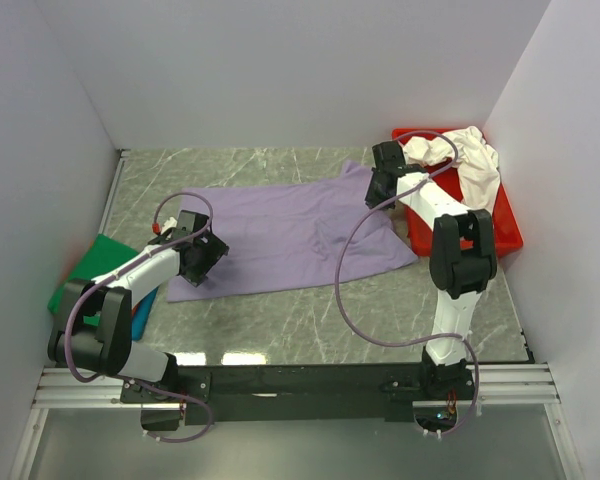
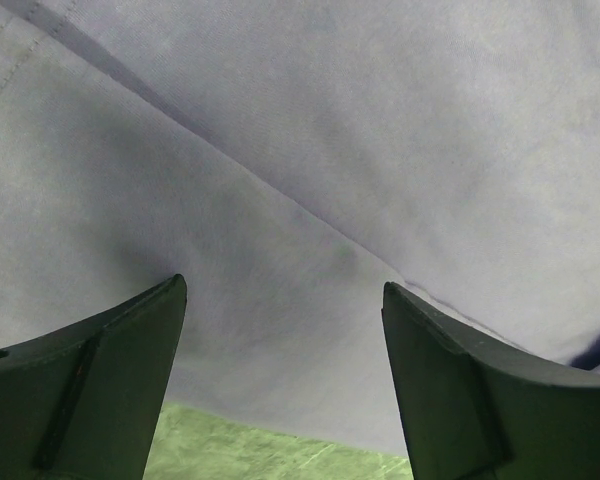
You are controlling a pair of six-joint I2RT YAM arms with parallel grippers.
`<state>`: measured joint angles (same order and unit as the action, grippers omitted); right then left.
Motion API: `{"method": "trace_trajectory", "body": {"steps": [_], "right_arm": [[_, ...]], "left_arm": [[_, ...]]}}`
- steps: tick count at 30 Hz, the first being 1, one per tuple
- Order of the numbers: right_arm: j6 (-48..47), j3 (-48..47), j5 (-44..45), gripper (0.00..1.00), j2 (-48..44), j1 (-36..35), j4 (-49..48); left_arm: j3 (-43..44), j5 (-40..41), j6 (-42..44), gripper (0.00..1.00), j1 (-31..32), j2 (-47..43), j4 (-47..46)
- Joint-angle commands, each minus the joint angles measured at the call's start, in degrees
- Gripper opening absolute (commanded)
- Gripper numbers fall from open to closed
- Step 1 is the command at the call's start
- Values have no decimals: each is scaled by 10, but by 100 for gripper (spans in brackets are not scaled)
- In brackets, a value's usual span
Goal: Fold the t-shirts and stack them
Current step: Fold the tshirt
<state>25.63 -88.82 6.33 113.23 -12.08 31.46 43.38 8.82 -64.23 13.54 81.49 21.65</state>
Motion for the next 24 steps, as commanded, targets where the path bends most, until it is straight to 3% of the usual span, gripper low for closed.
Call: {"method": "trace_trajectory", "body": {"steps": [1, 5, 9, 16, 20, 24], "right_arm": [[-6, -14, 2, 23, -23, 4, 10], [-10, -21, -4, 33, -13, 3, 16], [-18, -30, 7, 35, 1, 3, 26], [-23, -52, 38, 35, 35, 3, 33], [-22, -54, 33, 27, 41, 3, 25], [-21, -55, 30, 26, 44, 3, 25]], "left_arm": [[-2, 0, -2, 84, 4, 2, -14], [-1, 0, -2, 84, 5, 3, -13], [-1, 1, -2, 84, 5, 3, -13], [-1, 1, -3, 84, 6, 2, -12], [0, 3, -3, 84, 7, 0, -10], [-1, 3, -3, 84, 8, -1, -9]]}}
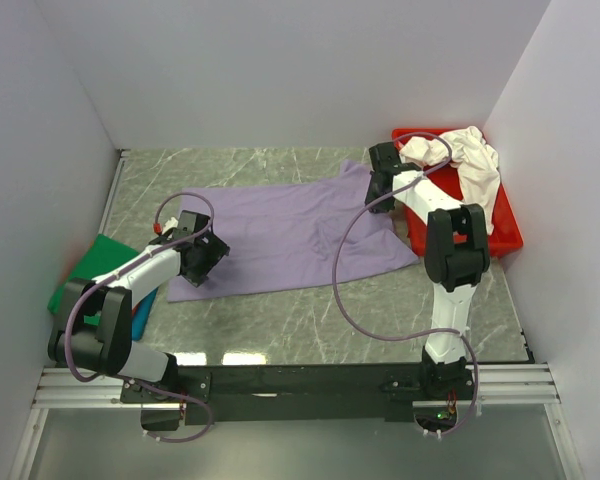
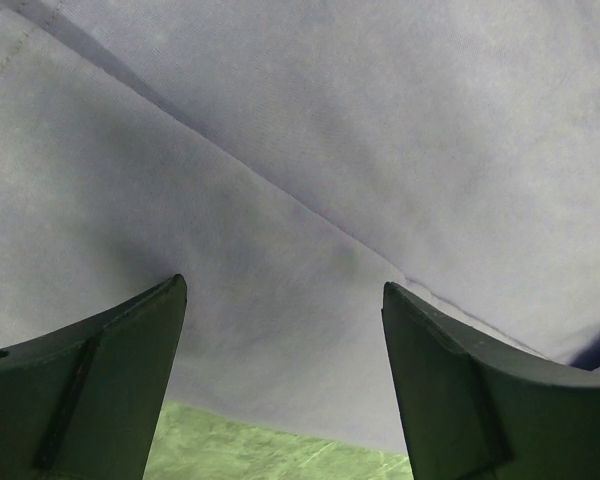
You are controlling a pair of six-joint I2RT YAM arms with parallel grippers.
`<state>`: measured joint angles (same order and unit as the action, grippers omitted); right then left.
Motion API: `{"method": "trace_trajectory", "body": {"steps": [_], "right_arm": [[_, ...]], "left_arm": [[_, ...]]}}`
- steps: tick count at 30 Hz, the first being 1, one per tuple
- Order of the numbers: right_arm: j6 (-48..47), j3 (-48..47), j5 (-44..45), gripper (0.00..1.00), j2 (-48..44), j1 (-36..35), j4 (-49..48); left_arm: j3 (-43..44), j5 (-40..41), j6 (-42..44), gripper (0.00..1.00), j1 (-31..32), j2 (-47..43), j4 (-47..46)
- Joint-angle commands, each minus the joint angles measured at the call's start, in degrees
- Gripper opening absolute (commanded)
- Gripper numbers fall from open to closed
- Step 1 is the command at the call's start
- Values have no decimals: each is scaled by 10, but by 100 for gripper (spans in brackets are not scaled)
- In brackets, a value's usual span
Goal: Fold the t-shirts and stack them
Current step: Fold the tshirt
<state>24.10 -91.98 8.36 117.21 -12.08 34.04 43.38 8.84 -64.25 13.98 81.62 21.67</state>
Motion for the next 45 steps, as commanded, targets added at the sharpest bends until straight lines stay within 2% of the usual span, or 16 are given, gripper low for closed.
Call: {"method": "trace_trajectory", "body": {"steps": [1, 5, 9, 11, 18, 28, 45], "right_arm": [[-5, -24, 10, 26, 5, 4, -2], [-7, -29, 10, 26, 8, 4, 0], [-5, -31, 4, 3, 5, 3, 1], [-4, -28, 2, 1, -1, 3, 2], [-6, -29, 3, 0, -43, 2, 15], [-13, -57, 5, 0, -47, -5, 30], [-23, -134, 4, 0, 18, -10, 37]], "left_arm": [[-1, 3, -4, 84, 3, -2, -10], [0, 3, -4, 84, 4, -2, -10], [-1, 6, -4, 84, 4, -4, -8], [-3, 6, -4, 84, 5, -5, -8], [0, 5, -5, 84, 5, -2, -8], [0, 7, -5, 84, 7, -1, -8], [3, 10, -5, 84, 8, 0, -4]]}}
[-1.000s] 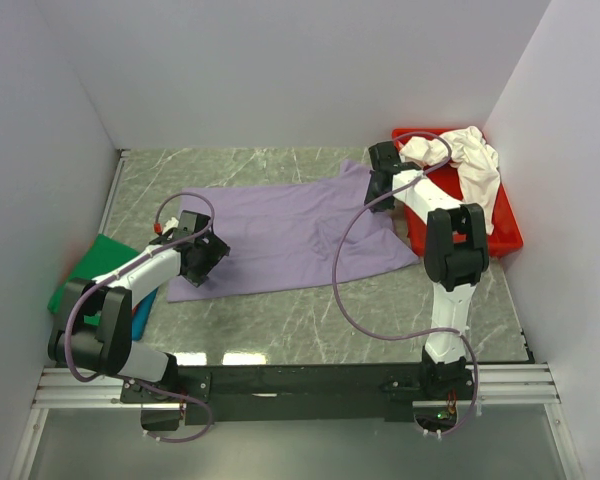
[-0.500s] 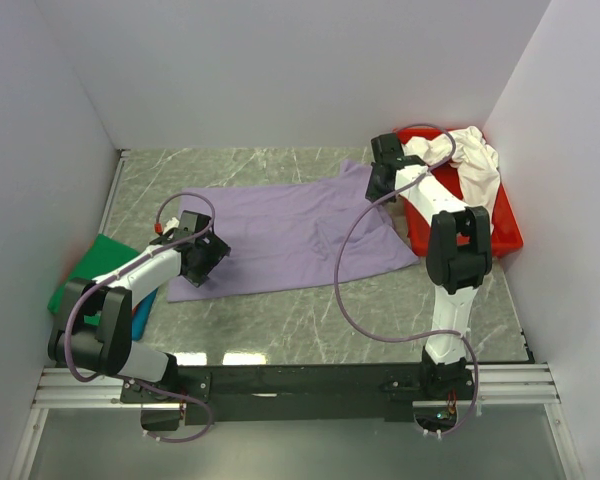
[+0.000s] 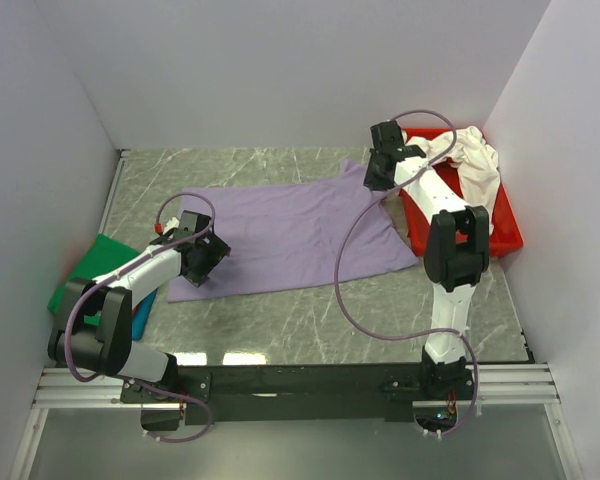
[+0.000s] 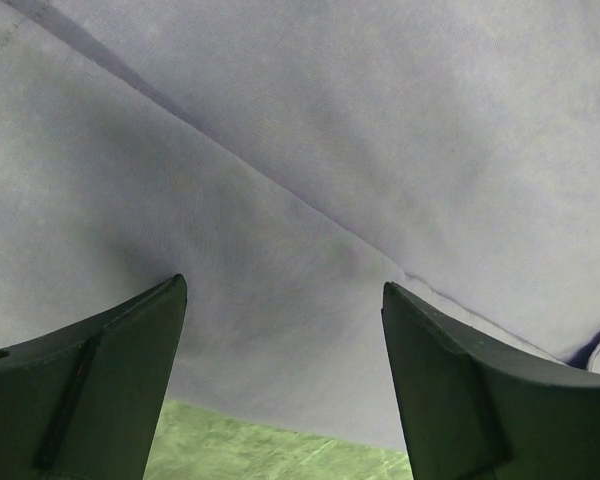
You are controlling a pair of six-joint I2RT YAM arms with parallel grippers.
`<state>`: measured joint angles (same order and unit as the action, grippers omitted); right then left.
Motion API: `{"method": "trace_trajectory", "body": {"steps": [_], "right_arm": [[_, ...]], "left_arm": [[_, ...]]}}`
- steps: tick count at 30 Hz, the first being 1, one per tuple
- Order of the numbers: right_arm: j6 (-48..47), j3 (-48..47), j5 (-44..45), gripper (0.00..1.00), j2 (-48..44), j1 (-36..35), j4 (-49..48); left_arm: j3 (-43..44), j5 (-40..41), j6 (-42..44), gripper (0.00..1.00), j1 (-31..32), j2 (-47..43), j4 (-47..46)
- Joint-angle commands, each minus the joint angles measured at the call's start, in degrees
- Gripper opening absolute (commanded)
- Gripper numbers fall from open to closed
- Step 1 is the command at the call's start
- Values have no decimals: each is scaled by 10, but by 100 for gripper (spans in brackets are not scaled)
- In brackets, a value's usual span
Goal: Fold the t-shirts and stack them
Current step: Fold the tshirt
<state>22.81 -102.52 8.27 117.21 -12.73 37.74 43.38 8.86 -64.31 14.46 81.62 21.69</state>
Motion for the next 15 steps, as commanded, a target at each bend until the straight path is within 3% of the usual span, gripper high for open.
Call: {"method": "trace_trajectory", "body": {"steps": [1, 5, 8, 12, 15], "right_arm": [[-11, -31, 6, 0, 23, -5, 1], [-15, -36, 9, 1, 45, -5, -2], [-21, -51, 19, 9, 65, -5, 7], [-16, -87, 59, 32, 80, -5, 48], [-19, -56, 98, 43, 41, -21, 28]], "left_arm": [[3, 10, -5, 84, 3, -1, -4], [3, 10, -5, 84, 5, -1, -5], [4, 8, -5, 84, 4, -1, -5], [7, 11, -4, 84, 4, -5, -4], [9, 11, -4, 84, 4, -5, -3]]}}
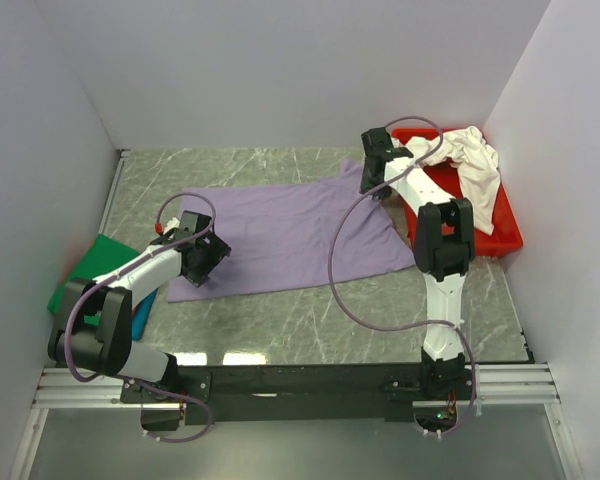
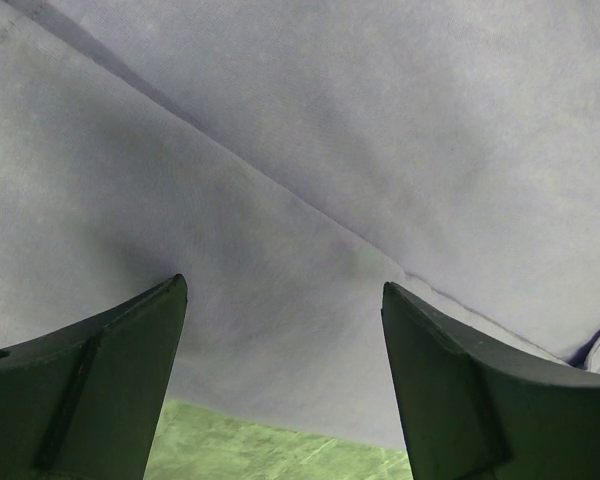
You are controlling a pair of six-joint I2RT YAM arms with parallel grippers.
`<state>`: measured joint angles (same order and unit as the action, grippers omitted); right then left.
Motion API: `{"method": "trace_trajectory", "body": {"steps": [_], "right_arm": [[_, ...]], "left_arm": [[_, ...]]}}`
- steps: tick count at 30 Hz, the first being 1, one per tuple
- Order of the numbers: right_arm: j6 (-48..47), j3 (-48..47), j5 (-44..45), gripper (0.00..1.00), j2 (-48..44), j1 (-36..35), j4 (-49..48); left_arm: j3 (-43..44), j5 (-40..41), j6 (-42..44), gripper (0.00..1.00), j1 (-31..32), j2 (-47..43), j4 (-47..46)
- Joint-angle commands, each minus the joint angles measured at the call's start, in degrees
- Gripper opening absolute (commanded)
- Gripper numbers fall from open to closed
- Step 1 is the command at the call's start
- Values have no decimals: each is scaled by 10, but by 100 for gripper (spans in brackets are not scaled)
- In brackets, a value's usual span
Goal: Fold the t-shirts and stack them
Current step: Fold the tshirt
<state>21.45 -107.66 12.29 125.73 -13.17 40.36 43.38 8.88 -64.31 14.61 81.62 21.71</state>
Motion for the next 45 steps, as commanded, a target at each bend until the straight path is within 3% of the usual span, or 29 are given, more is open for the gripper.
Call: {"method": "trace_trajectory", "body": {"steps": [1, 7, 20, 34, 45], "right_arm": [[-6, -1, 69, 47, -54, -27, -1], [11, 24, 83, 48, -95, -71, -11], [34, 25, -74, 47, 2, -116, -84], [41, 39, -71, 46, 32, -122, -88], [42, 44, -59, 40, 40, -131, -86]], "left_arm": [[12, 10, -5, 84, 2, -4, -4], [22, 11, -3, 84, 2, -8, 5], [24, 15, 3, 85, 2, -30, 20], [19, 9, 1, 84, 2, -23, 12], [14, 8, -2, 84, 2, -21, 8]]}}
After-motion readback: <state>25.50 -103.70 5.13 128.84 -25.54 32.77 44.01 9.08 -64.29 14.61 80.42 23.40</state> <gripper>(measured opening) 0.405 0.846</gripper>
